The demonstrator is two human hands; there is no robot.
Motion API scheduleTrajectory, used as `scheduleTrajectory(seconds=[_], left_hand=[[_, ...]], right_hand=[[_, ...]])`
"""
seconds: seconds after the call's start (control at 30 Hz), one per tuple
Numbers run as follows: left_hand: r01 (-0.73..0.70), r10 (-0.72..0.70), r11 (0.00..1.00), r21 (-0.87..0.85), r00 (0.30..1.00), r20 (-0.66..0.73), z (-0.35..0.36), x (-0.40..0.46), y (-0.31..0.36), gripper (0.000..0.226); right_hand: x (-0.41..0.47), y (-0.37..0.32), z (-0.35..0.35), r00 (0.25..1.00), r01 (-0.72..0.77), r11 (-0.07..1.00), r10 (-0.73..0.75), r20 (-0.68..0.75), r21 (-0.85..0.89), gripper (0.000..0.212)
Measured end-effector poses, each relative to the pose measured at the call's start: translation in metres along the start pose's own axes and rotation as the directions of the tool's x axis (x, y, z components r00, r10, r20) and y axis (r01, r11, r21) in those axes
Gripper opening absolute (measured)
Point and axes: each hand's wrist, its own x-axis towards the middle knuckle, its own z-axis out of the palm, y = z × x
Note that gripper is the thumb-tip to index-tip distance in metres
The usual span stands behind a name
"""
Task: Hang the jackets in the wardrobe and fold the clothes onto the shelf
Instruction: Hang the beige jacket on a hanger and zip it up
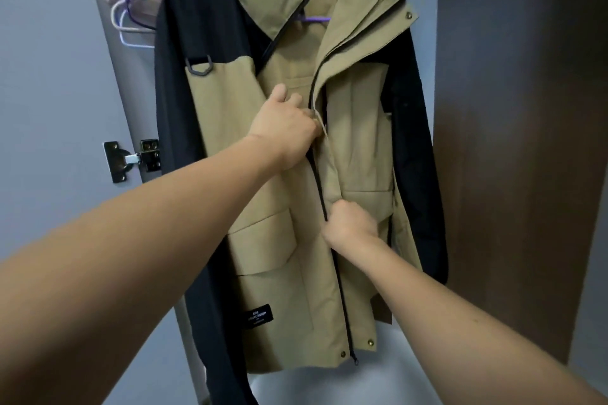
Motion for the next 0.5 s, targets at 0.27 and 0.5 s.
scheduleTrajectory(seconds=[0.27,0.5], left_hand=[[-0.007,-0.006,0.994,-0.109,0.993,-0.120,-0.017,0.012,-0.022,0.019],[-0.016,0.011,0.999,-0.039,0.991,-0.135,-0.029,0.021,-0.037,0.023]], right_hand=[[0.004,-0.031,-0.045,0.979,0.089,0.996,-0.084,-0.184,0.019,0.017],[0.014,-0.040,-0.068,0.990,0.010,0.997,0.001,-0.139,0.073,0.017]])
